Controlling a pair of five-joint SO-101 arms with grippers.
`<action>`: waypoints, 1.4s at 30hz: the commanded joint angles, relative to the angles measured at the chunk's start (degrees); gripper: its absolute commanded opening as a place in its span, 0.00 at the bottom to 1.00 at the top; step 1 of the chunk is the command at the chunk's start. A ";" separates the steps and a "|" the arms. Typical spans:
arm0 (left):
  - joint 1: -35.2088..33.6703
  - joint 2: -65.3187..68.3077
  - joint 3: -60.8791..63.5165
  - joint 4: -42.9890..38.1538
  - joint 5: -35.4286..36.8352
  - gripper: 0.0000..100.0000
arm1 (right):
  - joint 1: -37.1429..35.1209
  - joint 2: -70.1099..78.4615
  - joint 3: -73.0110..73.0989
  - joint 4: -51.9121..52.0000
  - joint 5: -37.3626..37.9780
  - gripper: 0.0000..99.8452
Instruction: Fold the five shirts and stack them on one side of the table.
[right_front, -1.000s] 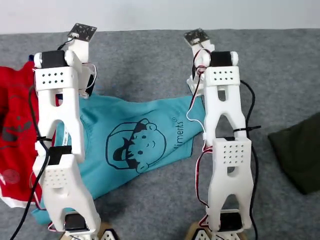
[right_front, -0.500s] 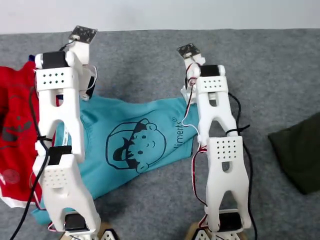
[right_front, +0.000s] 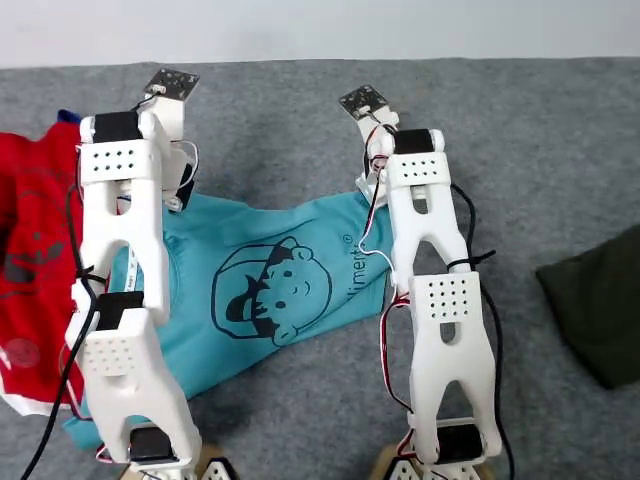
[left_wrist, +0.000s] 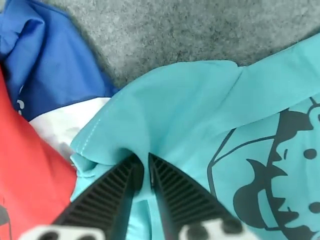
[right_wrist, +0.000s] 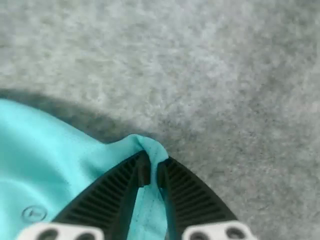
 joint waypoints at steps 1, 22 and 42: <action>0.09 -5.27 -3.03 0.26 0.44 0.00 | -0.31 -4.18 -8.88 4.97 1.05 0.01; 12.48 -20.48 -25.45 -4.22 4.66 0.00 | 12.97 -30.02 -25.23 15.60 1.14 0.01; 10.64 -20.57 -20.00 -50.11 7.38 0.00 | 20.79 -36.00 -24.88 3.03 0.88 0.01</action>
